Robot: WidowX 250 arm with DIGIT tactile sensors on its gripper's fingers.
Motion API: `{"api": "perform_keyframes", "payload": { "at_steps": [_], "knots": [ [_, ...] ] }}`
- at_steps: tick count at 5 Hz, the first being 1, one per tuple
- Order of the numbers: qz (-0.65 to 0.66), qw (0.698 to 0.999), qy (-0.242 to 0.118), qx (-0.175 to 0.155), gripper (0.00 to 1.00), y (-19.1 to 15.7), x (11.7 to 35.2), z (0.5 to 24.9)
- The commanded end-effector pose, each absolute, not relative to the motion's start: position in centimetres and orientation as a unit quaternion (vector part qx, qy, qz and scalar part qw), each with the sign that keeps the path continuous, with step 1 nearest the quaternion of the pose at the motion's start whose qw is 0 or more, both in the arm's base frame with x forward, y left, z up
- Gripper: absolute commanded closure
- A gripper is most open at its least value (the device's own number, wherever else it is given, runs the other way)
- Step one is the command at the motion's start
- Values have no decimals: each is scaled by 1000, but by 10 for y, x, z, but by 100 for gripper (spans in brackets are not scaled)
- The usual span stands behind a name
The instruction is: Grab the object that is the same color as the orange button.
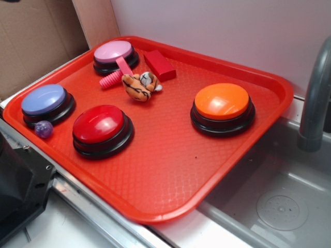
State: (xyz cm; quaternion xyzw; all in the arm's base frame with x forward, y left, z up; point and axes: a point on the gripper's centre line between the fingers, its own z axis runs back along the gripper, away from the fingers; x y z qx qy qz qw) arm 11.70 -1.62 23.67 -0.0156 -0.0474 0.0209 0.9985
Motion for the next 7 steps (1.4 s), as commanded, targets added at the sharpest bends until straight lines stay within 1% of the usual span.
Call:
{"api": "perform_keyframes", "payload": {
  "at_steps": [1,2,3,4,5,6,7],
  "knots": [
    [21,999,-47,-16,0,-16,117,237],
    [49,997,-59,9,0,-10,155,218],
    [58,996,-68,13,0,-5,189,191],
    [123,987,-100,20,0,5,220,150],
    [153,985,-75,10,0,13,245,107],
    [182,981,-72,17,0,20,261,78],
    [203,977,-54,18,0,26,272,48]
  ]
}}
